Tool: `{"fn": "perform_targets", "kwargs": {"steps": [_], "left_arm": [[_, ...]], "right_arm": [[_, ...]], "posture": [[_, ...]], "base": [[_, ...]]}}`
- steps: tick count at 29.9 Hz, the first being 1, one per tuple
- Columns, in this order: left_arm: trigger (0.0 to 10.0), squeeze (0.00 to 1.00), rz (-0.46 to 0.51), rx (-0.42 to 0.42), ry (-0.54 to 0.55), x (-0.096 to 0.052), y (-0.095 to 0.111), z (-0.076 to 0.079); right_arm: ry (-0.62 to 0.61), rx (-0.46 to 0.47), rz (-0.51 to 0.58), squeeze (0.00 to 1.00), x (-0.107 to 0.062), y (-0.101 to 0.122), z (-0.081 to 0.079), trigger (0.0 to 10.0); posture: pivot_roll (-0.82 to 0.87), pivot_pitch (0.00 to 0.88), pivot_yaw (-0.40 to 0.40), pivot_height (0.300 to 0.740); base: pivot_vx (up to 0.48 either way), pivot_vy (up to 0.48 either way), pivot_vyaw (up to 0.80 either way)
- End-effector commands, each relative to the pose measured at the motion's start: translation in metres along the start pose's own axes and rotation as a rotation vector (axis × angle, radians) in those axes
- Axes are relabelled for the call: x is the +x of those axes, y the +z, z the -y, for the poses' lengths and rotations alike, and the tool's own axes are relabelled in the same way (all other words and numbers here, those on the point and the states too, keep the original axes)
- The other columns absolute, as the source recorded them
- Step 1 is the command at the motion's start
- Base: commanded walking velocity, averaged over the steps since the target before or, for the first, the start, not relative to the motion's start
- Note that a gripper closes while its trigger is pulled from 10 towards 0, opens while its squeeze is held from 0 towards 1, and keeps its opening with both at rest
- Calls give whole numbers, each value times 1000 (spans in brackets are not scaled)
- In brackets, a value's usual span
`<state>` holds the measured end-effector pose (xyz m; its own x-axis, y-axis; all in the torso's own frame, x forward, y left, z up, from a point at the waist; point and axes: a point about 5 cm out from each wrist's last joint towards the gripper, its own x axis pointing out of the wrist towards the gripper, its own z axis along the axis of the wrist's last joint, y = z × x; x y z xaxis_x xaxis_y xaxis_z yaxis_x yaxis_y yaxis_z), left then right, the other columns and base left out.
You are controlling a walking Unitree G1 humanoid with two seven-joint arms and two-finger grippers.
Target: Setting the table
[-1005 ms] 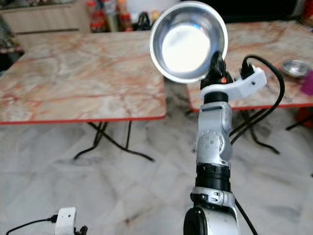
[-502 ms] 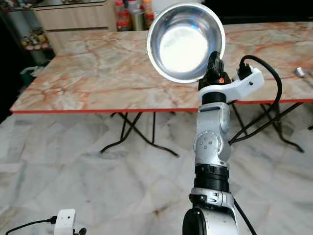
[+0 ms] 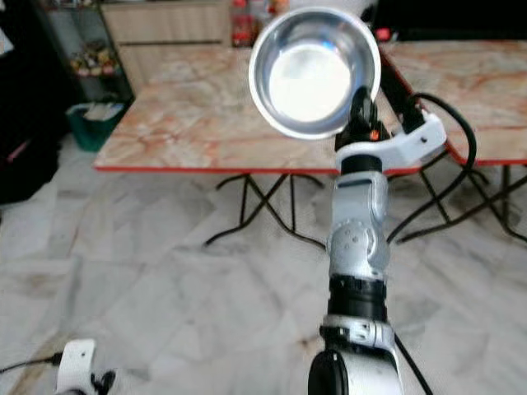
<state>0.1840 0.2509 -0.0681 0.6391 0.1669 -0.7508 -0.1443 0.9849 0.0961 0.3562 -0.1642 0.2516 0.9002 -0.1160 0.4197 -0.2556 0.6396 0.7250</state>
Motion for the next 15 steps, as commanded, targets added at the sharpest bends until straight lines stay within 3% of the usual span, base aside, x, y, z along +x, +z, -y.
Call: {"fn": "perform_targets", "kwargs": {"steps": [1, 7, 10, 15], "left_arm": [[10000, 0, 6, -26, -3, 1, 3, 1], [10000, 0, 12, -24, -15, 4, 9, 11], [10000, 0, 35, -13, -42, 7, 19, 36], [10000, 0, 40, -14, -47, 8, 21, 39]], "right_arm": [[-5, 6, 15, 0, 0, 4, 2, 10000], [-5, 7, 11, 0, 0, 3, 1, 10000], [-8, 5, 9, 0, 0, 2, 2, 10000], [-9, 9, 8, 0, 0, 2, 2, 10000]], "posture": [[-33, 67, 34, 740], [-33, 70, 34, 740], [-34, 78, 37, 740], [-34, 85, 38, 740]], "base": [[0, 0, 0], [0, 0, 0], [377, 0, 0], [364, 0, 0]]}}
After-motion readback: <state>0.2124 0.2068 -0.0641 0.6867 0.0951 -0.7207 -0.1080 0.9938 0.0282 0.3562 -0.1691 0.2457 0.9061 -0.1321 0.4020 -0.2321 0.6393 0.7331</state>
